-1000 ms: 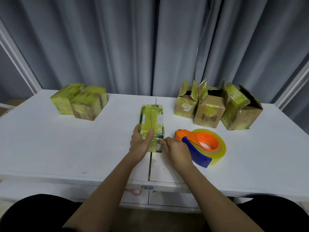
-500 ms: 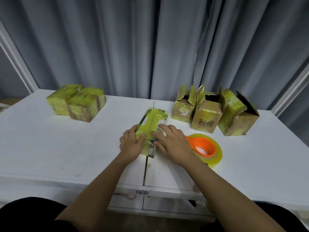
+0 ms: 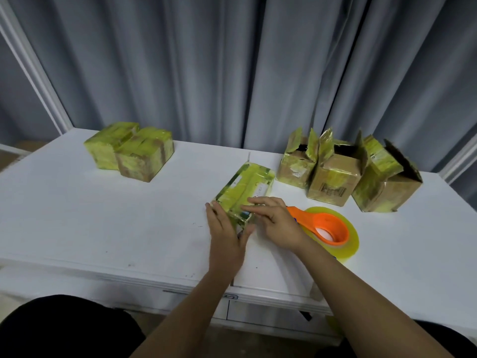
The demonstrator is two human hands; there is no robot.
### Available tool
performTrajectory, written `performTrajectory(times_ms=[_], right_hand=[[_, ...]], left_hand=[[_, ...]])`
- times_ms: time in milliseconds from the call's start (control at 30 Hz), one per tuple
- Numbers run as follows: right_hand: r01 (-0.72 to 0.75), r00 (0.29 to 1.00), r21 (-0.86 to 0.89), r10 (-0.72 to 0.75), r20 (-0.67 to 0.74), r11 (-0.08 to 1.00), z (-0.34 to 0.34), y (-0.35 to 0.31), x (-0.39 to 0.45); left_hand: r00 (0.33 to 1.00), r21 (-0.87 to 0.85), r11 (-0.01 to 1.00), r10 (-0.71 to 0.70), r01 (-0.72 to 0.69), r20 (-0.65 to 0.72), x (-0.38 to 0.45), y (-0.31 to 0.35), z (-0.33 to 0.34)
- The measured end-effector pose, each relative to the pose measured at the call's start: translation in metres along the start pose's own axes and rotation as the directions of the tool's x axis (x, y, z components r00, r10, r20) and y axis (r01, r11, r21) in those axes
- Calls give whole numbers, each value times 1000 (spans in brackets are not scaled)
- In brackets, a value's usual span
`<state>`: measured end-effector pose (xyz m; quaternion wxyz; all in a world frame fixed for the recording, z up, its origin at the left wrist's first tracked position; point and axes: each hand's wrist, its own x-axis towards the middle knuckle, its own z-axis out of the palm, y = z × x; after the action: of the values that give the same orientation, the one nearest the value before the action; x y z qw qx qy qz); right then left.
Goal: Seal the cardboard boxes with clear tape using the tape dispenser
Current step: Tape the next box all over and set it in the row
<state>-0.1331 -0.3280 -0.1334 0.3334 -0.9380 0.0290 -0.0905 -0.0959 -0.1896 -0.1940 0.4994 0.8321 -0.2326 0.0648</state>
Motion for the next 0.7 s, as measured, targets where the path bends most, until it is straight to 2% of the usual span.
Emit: performTrajectory(times_ms=[67, 200, 333, 400, 433, 533, 567, 633, 700], right_hand=[[32, 999, -28, -32, -1, 999, -8, 3, 0], [38, 991, -115, -52, -122, 993, -16, 2, -4], [-167, 980, -101, 154, -122, 981, -16, 6, 1], [-233, 967, 37, 235, -93, 972, -14, 3, 10], [-221, 969, 89, 229, -90, 971, -11, 0, 14], [-181, 972, 52, 187, -140, 982, 2, -4, 19], [-184, 968, 27, 186, -167, 983, 5, -4, 20], [-164, 966, 12, 163, -202, 986, 9, -5, 18], [-132, 979, 39, 136, -153, 991, 5, -7, 17]], left_hand=[[1000, 26, 1000, -11, 11, -1, 2, 0, -3], [991, -60, 998, -6, 14, 134, 13, -6, -23], [982, -11, 999, 37, -35, 183, 27, -27, -70], [989, 89, 994, 49, -61, 138, 30, -33, -89], [997, 132, 990, 31, -40, 68, 33, -35, -95], [967, 168, 975, -103, 144, -231, 39, -32, -102], [952, 151, 968, -155, 199, -264, 39, -27, -101], [967, 157, 968, -166, 198, -191, 35, -14, -94], [992, 303, 953, 55, -18, -112, 27, -1, -79]])
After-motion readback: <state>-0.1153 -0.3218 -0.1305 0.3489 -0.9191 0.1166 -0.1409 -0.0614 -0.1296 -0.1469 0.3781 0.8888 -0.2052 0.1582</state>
